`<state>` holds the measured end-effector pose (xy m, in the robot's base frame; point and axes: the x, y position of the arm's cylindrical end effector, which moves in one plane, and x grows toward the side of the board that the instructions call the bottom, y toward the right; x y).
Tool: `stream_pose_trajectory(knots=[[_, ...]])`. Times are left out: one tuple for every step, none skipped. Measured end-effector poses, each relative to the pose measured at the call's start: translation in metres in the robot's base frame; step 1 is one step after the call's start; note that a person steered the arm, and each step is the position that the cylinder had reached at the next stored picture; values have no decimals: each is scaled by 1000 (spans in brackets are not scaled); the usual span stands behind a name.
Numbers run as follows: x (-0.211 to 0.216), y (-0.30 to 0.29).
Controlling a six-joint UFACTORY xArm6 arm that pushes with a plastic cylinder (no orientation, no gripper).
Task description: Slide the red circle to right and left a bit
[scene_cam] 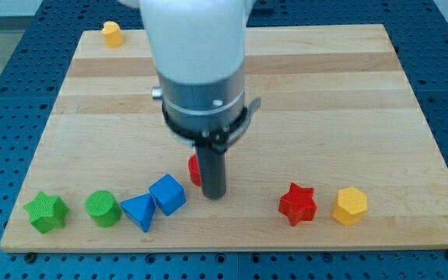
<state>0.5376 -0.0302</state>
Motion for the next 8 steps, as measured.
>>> stream_pose_trajectory(knots=[[-21,-20],[-23,-62],[-26,-90],[-43,-76],[-62,-27],[-88,36],[-108,88],[-139,97]])
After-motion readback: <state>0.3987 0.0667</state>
